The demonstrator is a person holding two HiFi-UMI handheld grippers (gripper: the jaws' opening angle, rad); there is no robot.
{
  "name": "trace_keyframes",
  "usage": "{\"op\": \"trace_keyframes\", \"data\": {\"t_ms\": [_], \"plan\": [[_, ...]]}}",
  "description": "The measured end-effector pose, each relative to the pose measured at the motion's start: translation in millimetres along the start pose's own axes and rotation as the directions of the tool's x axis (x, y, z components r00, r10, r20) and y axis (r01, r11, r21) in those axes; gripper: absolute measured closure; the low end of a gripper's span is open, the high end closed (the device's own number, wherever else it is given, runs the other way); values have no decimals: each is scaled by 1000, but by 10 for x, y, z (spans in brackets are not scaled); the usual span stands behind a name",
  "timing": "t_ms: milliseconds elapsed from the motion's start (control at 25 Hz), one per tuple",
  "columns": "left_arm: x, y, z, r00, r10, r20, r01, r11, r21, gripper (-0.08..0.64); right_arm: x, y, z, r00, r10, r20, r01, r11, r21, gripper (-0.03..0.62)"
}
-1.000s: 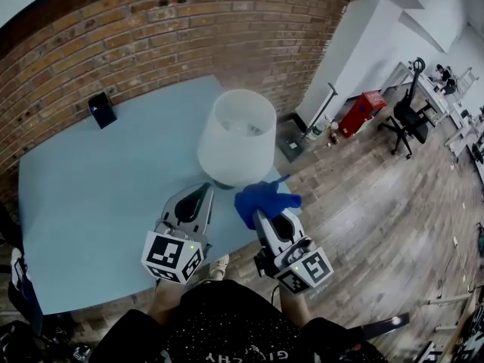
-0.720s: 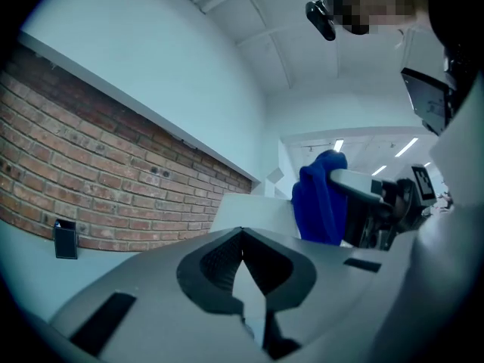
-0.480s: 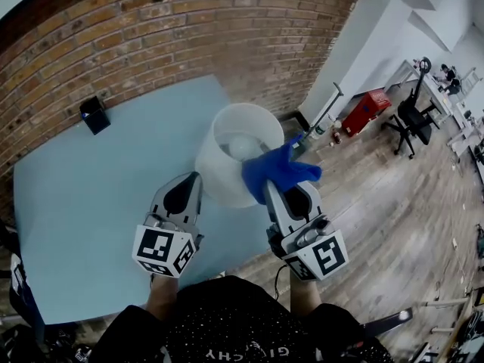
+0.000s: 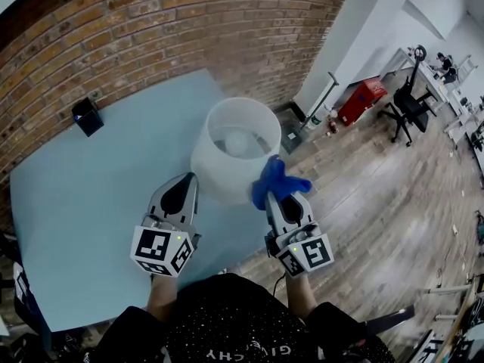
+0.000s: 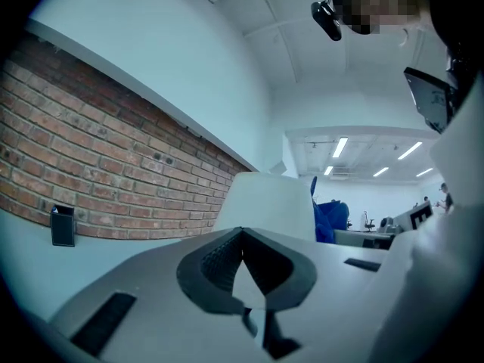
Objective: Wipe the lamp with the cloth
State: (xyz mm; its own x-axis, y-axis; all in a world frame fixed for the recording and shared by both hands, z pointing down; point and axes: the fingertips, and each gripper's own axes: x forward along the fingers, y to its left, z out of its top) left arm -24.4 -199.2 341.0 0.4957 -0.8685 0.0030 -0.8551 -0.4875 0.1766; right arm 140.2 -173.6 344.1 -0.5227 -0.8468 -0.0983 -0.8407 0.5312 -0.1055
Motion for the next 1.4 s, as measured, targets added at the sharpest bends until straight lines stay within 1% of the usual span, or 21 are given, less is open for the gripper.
{"op": "trace_keyframes", "data": {"t_ms": [320, 480, 600, 680, 800, 920, 1000, 1120, 1200, 1240, 1320, 1400], "plan": [[71, 19, -74, 1000, -1, -13, 1, 1000, 11, 551, -148, -275, -507, 992, -91, -89, 96, 994, 58, 518], [99, 101, -127, 1000, 18, -25, -18, 1000, 14, 551, -217, -427, -792, 979, -141, -145, 153, 985, 74, 518], [124, 180, -144, 999, 37, -20, -37, 999, 6, 552, -248, -483, -935, 967, -157, -200, 179, 979, 97, 518], [136, 184, -117, 999, 36, -12, -36, 999, 4, 551, -270, -502, -794, 970, -161, -183, 185, 975, 122, 518], [148, 175, -11, 999, 41, -5, -41, 999, 3, 551, -219, -510, -235, 985, -153, -83, 163, 979, 125, 518], [167, 127, 189, 999, 38, 5, -38, 999, 22, 551, -73, -492, 451, 994, -104, 27, 100, 988, 114, 518], [198, 114, 388, 999, 36, 18, -37, 998, 49, 552, 67, -488, 859, 995, -58, 87, 48, 993, 113, 518], [278, 152, 676, 999, 33, 34, -35, 997, 73, 552, 283, -524, 1293, 988, -10, 156, -13, 990, 143, 518], [343, 211, 786, 999, 37, 32, -40, 996, 83, 551, 420, -555, 1408, 984, 9, 177, -40, 985, 168, 518], [372, 245, 811, 999, 45, 31, -47, 995, 87, 551, 488, -566, 1399, 985, 20, 174, -50, 984, 173, 518], [417, 306, 788, 998, 61, 28, -64, 994, 86, 551, 609, -598, 1251, 990, 32, 138, -57, 982, 181, 518], [454, 355, 703, 997, 75, 13, -76, 994, 84, 551, 686, -655, 1020, 995, 28, 93, -47, 978, 205, 518]]}}
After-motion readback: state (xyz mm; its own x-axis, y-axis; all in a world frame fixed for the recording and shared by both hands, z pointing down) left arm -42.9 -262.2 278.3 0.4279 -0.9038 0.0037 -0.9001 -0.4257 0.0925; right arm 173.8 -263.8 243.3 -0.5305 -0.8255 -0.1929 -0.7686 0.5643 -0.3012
